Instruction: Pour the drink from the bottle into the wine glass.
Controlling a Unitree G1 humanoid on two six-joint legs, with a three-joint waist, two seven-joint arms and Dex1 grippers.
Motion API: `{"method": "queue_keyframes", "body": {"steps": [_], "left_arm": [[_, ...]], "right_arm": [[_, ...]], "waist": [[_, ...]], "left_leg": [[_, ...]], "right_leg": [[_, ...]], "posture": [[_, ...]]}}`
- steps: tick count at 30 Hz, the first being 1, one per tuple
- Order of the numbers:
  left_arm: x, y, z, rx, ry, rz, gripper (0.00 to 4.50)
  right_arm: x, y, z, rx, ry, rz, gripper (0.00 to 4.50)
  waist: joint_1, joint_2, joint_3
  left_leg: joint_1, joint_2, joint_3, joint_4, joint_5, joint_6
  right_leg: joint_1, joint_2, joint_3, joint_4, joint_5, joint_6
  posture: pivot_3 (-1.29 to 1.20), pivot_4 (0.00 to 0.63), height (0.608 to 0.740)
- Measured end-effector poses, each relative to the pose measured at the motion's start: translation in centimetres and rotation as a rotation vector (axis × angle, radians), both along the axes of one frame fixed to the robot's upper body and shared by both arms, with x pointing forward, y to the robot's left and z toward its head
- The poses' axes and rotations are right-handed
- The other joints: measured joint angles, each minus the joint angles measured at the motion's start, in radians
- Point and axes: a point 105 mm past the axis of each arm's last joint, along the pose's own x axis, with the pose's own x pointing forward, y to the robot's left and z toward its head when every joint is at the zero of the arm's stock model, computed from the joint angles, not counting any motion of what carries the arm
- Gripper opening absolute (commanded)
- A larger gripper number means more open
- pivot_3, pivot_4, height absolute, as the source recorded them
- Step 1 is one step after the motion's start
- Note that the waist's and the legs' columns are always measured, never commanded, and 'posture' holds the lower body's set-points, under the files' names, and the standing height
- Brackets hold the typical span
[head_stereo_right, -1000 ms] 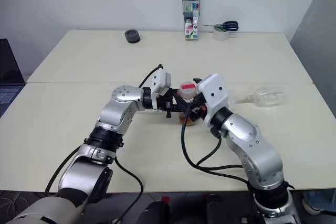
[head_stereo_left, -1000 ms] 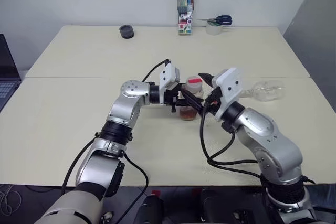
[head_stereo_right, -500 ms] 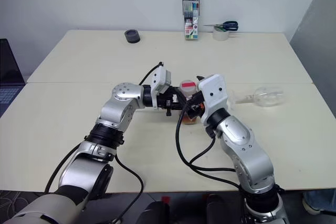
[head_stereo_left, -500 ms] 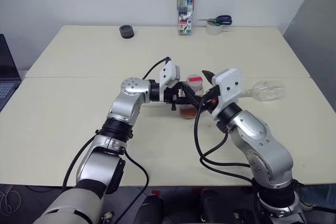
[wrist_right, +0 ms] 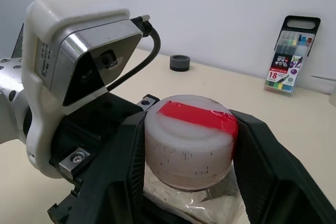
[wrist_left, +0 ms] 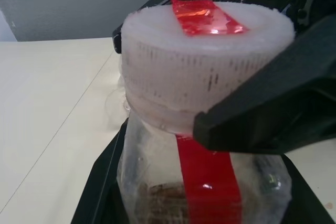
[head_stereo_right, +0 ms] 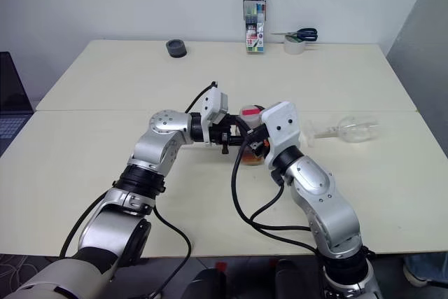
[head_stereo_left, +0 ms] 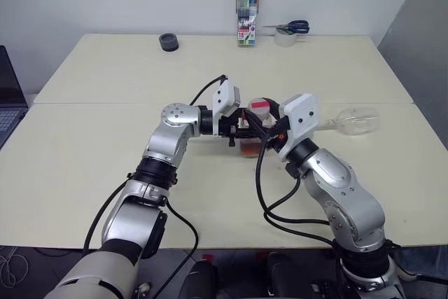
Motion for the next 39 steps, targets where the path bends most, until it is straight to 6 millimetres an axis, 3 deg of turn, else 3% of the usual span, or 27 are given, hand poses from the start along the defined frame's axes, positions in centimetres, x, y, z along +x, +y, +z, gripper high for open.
{"method": "queue_keyframes", "body": {"steps": [13, 20, 26, 39], "left_arm": [[-0.4, 0.0, 0.1, 0.006, 0.002, -0.030, 1.76], [-0.3, 0.1, 0.0, 0.010, 0.006, -0.026, 1.76], [-0.3, 0.1, 0.0, 0.010, 0.007, -0.023, 1.76], [-0.4, 0.0, -0.3, 0.016, 0.020, -0.042, 1.76]], "right_arm": [[0.8, -1.4, 0.6, -0.125, 0.051, 0.335, 1.96], [0.2, -1.2, 0.7, -0.141, 0.055, 0.384, 4.25], [-0.7, -1.3, 0.8, -0.137, 0.029, 0.293, 4.30], [0.2, -1.1, 1.6, -0.054, -0.033, 0.073, 4.30]], "waist": [[-0.001, 0.000, 0.000], [-0.001, 0.000, 0.000], [0.000, 0.000, 0.000], [-0.001, 0.000, 0.000]], "left_leg": [[0.000, 0.000, 0.000, 0.000, -0.001, 0.002], [0.000, 0.000, 0.000, 0.000, -0.001, 0.002], [0.000, 0.000, 0.000, 0.000, -0.001, 0.001], [0.000, 0.000, 0.000, 0.000, 0.000, 0.000]], "right_leg": [[0.000, 0.000, 0.000, 0.000, 0.000, 0.000], [0.000, 0.000, 0.000, 0.000, 0.000, 0.000], [0.000, 0.000, 0.000, 0.000, 0.000, 0.000], [0.000, 0.000, 0.000, 0.000, 0.000, 0.000]], "posture": [[0.00, 0.150, 0.740], [0.00, 0.150, 0.740], [0.00, 0.150, 0.740], [0.00, 0.150, 0.740]]}}
